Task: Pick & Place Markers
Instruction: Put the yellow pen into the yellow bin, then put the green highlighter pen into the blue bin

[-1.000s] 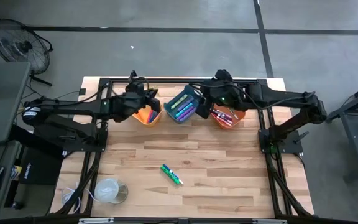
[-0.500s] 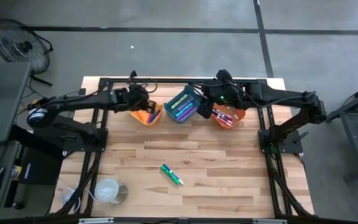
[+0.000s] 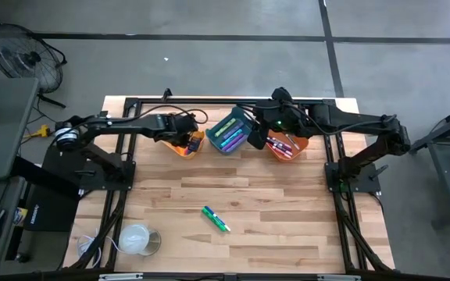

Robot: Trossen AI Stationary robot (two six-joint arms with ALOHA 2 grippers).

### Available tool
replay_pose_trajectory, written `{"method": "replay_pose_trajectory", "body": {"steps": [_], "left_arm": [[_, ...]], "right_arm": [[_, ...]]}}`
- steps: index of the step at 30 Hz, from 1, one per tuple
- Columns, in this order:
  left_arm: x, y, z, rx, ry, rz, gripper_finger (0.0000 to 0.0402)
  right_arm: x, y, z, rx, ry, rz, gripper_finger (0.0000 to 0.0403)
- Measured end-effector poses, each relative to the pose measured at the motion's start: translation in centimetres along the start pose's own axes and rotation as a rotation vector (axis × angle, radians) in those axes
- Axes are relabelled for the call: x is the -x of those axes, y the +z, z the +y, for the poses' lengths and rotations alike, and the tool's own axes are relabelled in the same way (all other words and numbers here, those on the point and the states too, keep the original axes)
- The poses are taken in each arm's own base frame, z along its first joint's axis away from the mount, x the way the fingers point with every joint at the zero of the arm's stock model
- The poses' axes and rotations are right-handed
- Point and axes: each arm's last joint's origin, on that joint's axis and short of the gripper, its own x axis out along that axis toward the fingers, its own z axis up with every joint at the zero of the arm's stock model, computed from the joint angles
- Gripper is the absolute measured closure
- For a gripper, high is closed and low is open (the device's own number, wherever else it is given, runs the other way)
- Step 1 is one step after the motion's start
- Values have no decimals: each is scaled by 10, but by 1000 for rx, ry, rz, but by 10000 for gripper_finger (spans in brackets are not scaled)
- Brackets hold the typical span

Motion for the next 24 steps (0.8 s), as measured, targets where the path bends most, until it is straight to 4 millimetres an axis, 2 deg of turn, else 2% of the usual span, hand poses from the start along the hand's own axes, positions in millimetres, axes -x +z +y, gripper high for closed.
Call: {"method": "replay_pose_trajectory", "body": {"steps": [7, 14, 24], "left_arm": [[-8, 0, -3, -10, 0, 20, 376], [-8, 0, -2, -7, 11, 11, 323], [-8, 0, -3, -7, 4, 18, 312]], "right_arm": [[0, 0, 1, 0, 25, 4, 203], [0, 0, 1, 3, 30, 6, 202], [0, 0, 1, 35, 47, 7, 202]]}}
